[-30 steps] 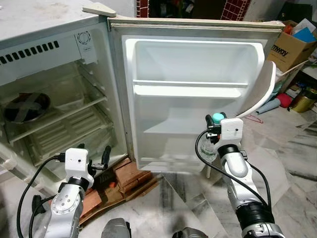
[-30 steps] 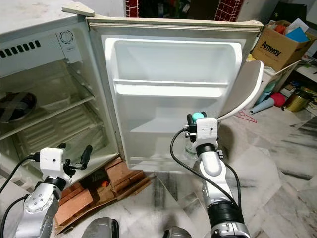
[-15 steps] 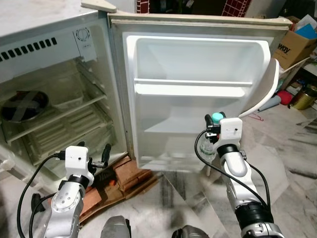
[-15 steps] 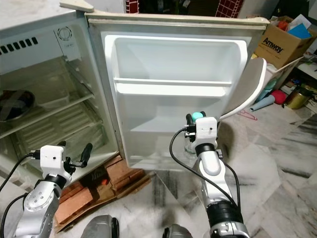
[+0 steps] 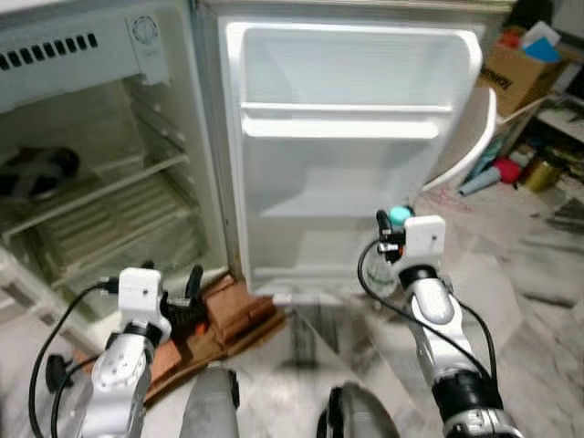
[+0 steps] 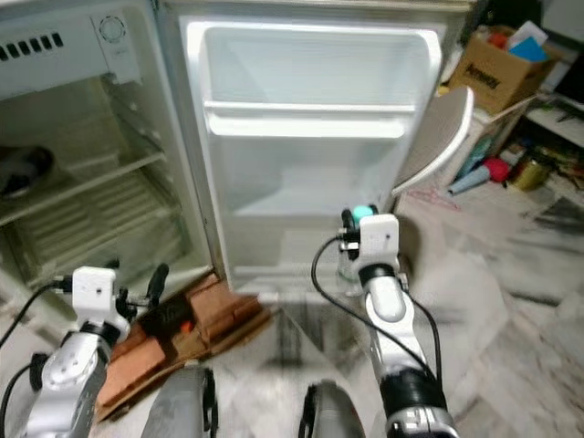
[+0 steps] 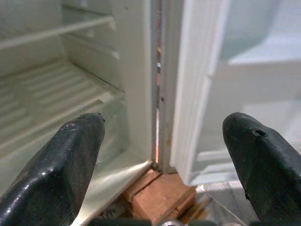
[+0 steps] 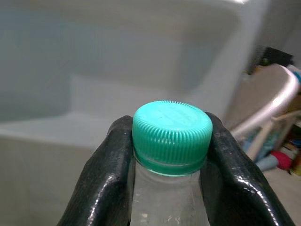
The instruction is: Restocking fridge
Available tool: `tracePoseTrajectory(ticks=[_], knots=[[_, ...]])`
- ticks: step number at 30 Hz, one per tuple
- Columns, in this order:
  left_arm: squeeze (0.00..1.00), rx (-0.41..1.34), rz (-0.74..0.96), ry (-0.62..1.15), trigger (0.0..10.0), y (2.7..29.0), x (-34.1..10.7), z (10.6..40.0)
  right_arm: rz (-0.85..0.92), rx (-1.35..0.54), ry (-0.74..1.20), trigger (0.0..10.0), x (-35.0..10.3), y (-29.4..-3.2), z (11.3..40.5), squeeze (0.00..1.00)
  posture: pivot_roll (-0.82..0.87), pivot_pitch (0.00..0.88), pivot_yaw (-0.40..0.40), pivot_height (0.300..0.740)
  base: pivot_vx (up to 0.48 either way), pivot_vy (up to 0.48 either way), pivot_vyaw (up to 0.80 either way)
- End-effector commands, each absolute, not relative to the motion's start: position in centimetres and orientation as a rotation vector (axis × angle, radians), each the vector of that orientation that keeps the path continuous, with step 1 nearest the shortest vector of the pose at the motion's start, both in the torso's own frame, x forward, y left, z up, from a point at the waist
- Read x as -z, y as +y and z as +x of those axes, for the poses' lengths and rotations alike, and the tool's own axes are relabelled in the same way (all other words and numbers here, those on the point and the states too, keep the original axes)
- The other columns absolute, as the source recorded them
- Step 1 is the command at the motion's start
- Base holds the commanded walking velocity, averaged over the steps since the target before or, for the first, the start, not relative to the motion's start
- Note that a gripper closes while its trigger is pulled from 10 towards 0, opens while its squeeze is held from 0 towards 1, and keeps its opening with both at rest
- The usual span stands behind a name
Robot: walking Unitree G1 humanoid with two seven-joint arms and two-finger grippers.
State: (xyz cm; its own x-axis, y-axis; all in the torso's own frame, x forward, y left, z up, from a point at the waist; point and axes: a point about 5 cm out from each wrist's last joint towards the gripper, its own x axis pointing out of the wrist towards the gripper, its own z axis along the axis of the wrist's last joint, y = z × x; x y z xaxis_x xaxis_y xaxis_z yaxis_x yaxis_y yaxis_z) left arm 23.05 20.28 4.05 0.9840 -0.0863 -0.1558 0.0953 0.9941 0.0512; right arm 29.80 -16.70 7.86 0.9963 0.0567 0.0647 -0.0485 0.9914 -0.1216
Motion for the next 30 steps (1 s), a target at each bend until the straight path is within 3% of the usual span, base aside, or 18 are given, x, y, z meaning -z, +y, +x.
tracePoseTrajectory(ticks=[1,11,30], knots=[[0.00,0.093,0.069,0.151,10.0,20.43,-4.25,23.24,-0.121,-0.038,-0.100,10.0,-8.61,-16.96,30.14,0.00,0.10,0.061,-0.040,0.647,0.000,0.000,0.00],[0.00,0.109,0.066,0.153,10.0,20.04,-4.07,23.23,-0.131,-0.033,-0.101,10.0,-8.64,-17.03,30.21,0.00,0.10,0.058,-0.042,0.647,0.048,0.000,0.00],[0.00,0.116,0.061,0.141,10.0,19.66,-4.07,23.54,-0.147,-0.043,-0.108,10.0,-8.89,-17.07,30.51,0.00,0.09,0.054,-0.056,0.647,0.346,0.000,0.00]])
